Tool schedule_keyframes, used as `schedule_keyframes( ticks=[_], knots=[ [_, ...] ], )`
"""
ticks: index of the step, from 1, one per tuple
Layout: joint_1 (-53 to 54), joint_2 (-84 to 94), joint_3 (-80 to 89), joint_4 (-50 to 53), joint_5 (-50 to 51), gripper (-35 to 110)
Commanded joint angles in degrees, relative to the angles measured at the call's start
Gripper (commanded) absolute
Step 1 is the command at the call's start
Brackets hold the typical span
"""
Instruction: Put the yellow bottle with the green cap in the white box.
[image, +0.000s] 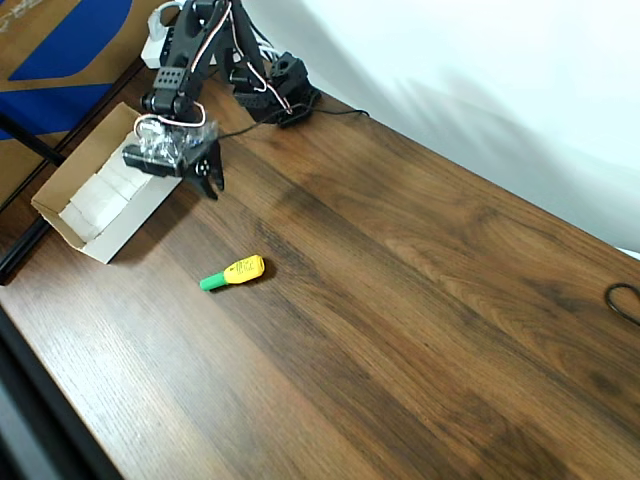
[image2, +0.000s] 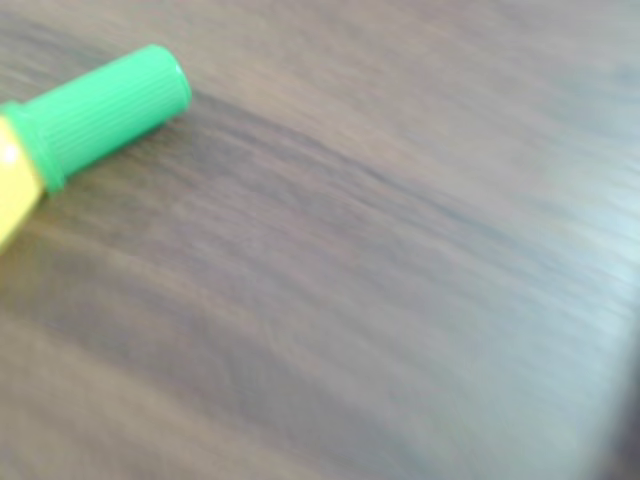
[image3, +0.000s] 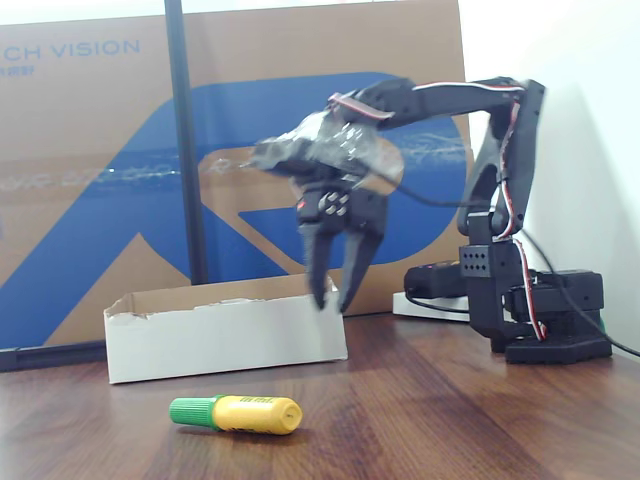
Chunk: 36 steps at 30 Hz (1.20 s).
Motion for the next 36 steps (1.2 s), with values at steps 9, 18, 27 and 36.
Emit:
schedule_keyframes(
  ticks=[9, 18, 27, 36],
  knots=[
    [-4.3, -19.2, -20.3, 0.4, 0.9, 13],
    [-3.2, -24.6, -27.5, -5.6, -0.8, 13],
    [-3.0, -34.9, -36.8, -9.8, -1.8, 14],
    [-4.3, -46.9, -49.9, -7.7, -0.6, 16]
  ],
)
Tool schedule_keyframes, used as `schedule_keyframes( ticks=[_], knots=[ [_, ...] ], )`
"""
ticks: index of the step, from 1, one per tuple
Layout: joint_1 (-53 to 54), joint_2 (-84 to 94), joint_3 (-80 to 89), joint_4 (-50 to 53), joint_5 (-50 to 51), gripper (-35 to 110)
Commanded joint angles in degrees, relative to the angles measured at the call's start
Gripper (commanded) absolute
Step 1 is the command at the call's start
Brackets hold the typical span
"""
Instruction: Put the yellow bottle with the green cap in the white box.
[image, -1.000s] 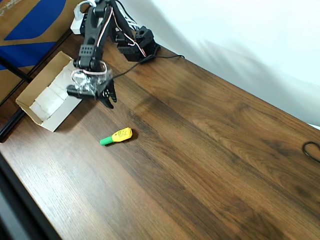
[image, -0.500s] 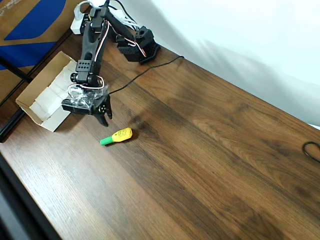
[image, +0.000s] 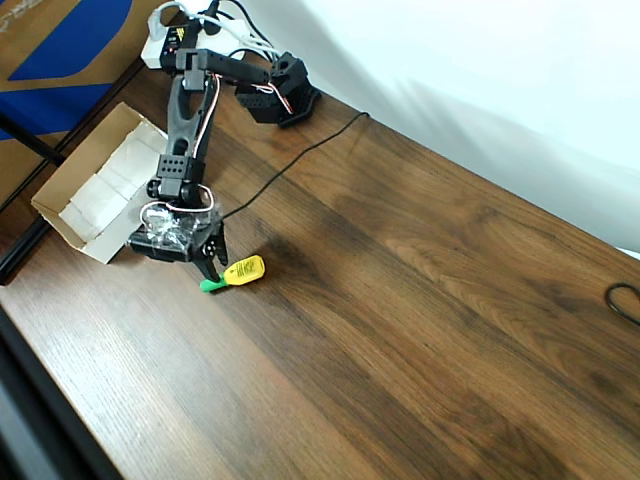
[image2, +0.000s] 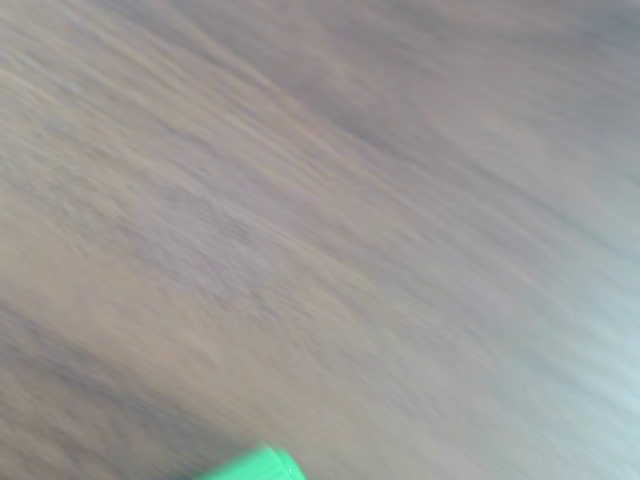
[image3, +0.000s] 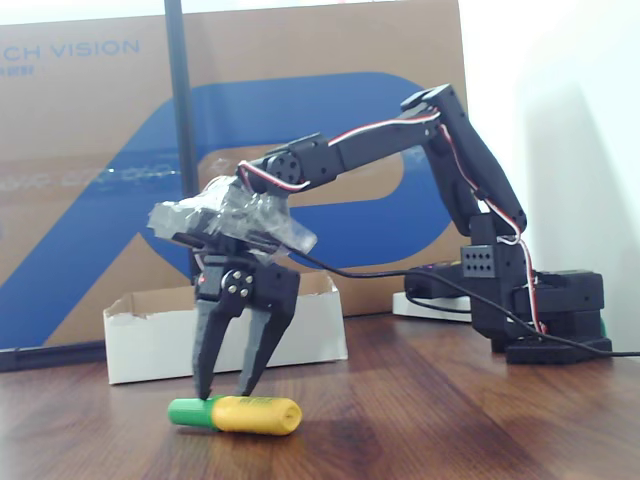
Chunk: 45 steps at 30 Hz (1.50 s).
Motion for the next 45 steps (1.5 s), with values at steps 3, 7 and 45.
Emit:
schedule_keyframes(
  ticks=[3, 7, 45],
  knots=[
    [-0.6, -0.4, -8.2, 1.9, 0.4, 19],
    [-1.6, -0.4, -8.2, 3.0, -0.9, 23],
    [-1.8, 4.2, -4.1, 5.1, -2.8, 0]
  ],
)
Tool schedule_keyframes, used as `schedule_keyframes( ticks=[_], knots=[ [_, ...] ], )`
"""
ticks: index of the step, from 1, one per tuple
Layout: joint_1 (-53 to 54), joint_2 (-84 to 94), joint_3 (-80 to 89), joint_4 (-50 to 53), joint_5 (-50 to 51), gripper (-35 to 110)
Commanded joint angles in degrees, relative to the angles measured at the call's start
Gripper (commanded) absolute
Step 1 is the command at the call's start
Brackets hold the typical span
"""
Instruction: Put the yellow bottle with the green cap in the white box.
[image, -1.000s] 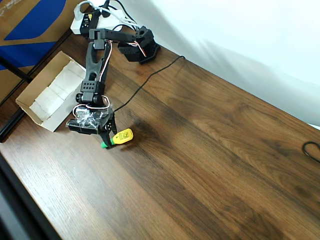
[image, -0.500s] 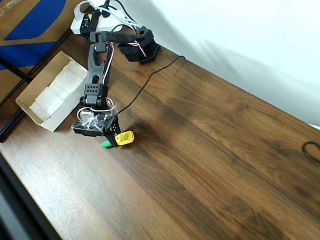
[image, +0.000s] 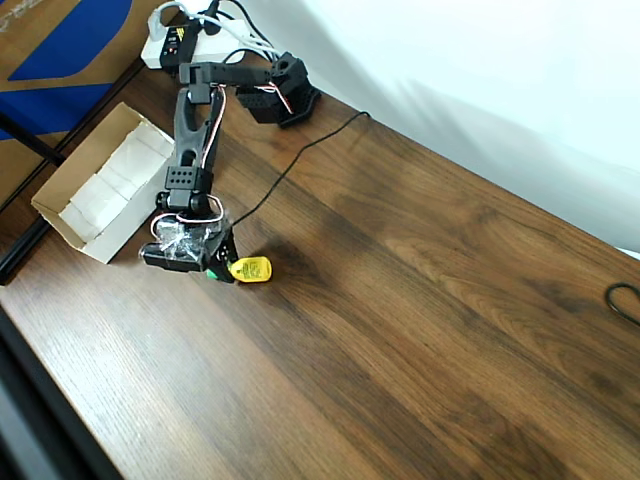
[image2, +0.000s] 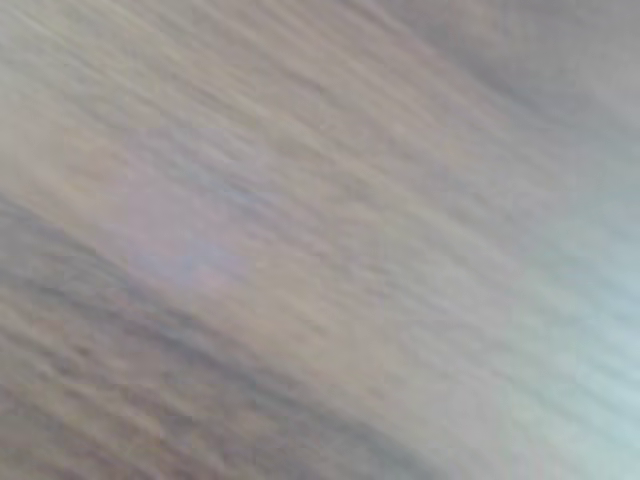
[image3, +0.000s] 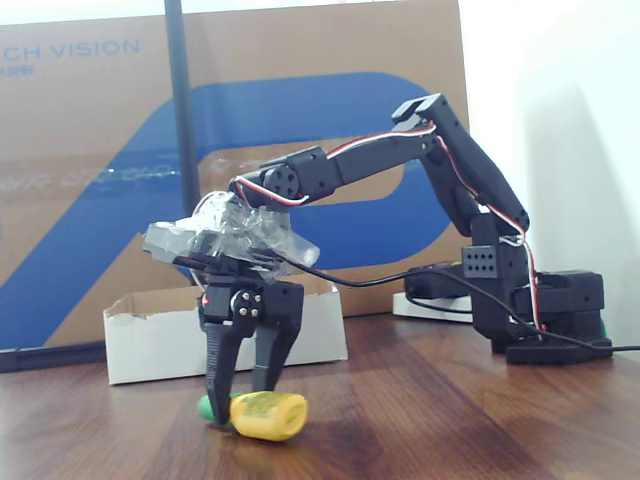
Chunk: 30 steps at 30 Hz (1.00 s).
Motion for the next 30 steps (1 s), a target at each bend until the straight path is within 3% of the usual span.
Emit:
schedule_keyframes(
  ticks=[1, 30],
  knots=[
    [0.6, 10.5, 1.1, 0.3, 0.2, 0],
    [17.8, 50.5, 20.2, 0.2, 1.1, 0]
  ],
)
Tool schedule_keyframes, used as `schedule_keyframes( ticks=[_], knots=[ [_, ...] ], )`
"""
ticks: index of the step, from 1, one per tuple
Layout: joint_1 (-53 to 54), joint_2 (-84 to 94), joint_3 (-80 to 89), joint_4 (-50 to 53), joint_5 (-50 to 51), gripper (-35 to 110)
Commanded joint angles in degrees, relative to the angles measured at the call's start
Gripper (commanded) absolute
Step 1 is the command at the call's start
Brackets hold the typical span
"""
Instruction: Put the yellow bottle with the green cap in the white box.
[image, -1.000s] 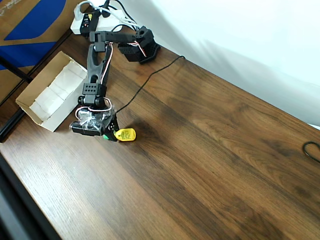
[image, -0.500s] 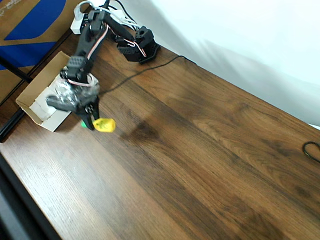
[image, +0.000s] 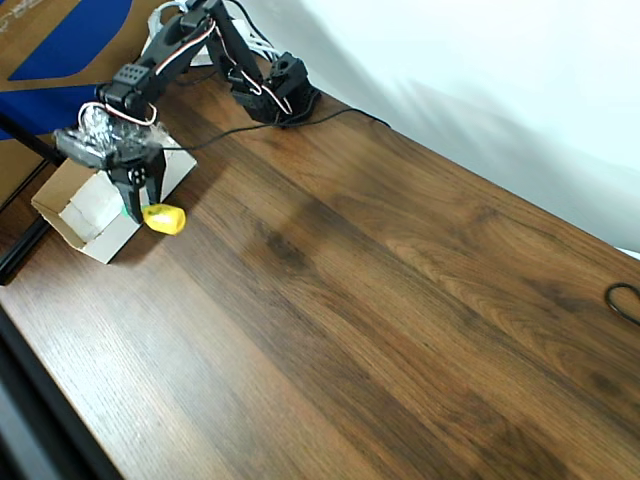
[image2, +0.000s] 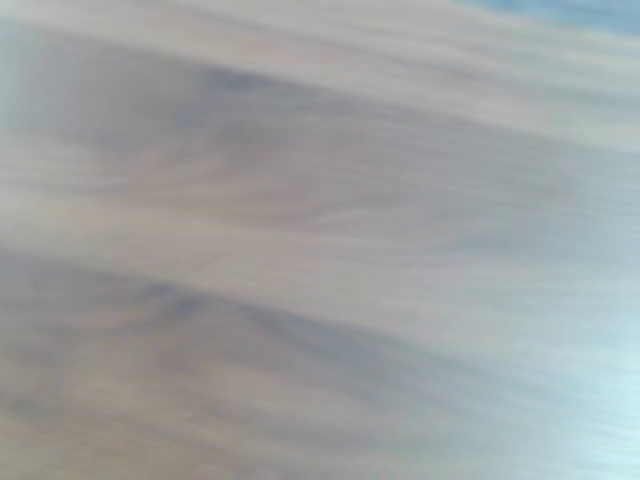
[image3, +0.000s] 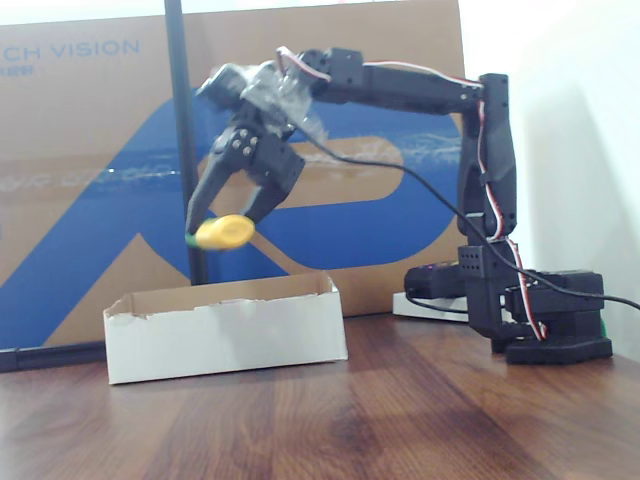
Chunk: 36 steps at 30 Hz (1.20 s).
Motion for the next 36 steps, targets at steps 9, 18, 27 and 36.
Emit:
schedule_keyframes(
  ticks=[9, 18, 27, 36],
  knots=[
    [7.9, 6.8, 1.8, -3.1, -0.2, 0],
    [22.8, 6.9, 4.3, -8.2, 1.9, 0],
    [37.7, 9.1, 11.5, -16.9, 1.7, 0],
    [44.2, 11.0, 15.3, -19.7, 2.1, 0]
  ],
)
